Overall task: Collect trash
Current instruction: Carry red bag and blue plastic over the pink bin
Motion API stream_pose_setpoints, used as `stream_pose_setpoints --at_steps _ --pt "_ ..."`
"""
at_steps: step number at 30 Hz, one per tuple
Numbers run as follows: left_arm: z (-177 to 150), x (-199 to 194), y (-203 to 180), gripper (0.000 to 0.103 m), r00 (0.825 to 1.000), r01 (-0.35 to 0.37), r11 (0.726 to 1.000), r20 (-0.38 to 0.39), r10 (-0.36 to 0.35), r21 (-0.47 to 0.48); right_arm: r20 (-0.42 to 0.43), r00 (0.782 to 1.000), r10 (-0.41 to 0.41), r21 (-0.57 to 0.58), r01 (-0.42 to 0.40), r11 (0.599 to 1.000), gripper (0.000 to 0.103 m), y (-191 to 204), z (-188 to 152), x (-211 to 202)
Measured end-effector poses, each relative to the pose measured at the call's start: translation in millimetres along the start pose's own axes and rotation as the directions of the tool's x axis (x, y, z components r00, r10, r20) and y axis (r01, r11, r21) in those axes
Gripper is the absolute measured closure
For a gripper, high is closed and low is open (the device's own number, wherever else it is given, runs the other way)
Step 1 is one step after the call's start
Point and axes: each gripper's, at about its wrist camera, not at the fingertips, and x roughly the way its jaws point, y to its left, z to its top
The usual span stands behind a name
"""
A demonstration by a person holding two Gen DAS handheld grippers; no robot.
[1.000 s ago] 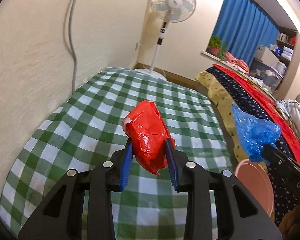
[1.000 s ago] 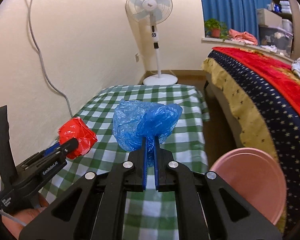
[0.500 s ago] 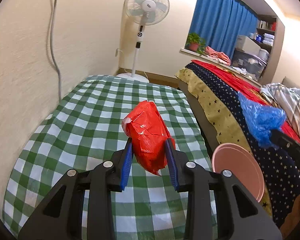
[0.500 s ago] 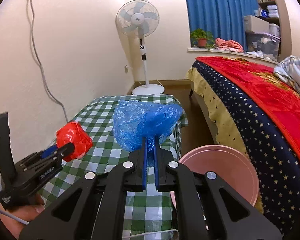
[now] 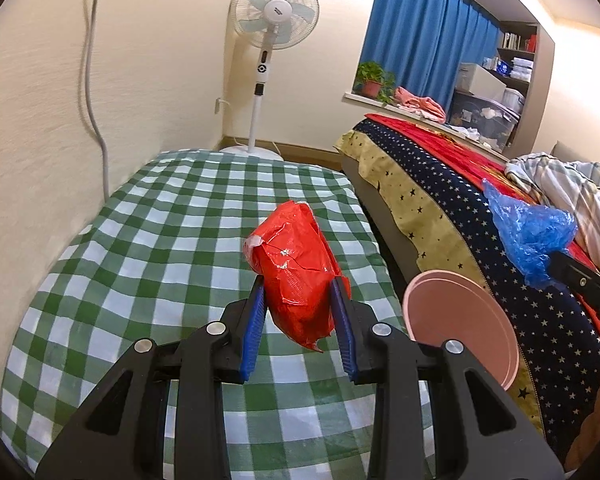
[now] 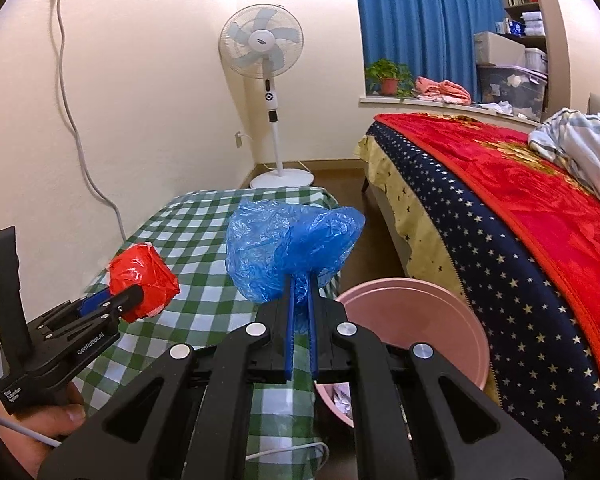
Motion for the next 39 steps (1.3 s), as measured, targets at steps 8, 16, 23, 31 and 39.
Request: stream_pose_setpoints --at_steps 8,16,23,31,39 --pt "-2 5 -13 0.071 0.999 0.032 0.999 0.005 -0.032 0.018 -0.001 0.999 -0.037 0.034 0.037 0.999 0.097 -17 -4 -2" --pt "-4 15 -24 0.071 0.999 0.049 0.998 -0.001 -0.049 0.037 0.004 0.997 -0.075 0.066 0.075 0.995 0.097 -33 -3 4" --pt "-6 25 -39 0.071 0.998 0.065 0.996 -0.004 -0.064 0.066 0.004 0.994 -0.114 0.096 0.113 0.989 0.097 -47 -4 8" --pt "-8 37 -56 0.071 0.996 0.088 0.992 -0.012 -0.087 0.088 -0.003 0.986 -0.165 0.11 0.164 0.98 0.097 -61 -7 14" --pt "-11 48 -68 0.071 0.993 0.114 0.989 -0.022 -0.112 0.098 -0.015 0.979 -0.205 0.129 0.206 0.97 0.097 -72 -10 21"
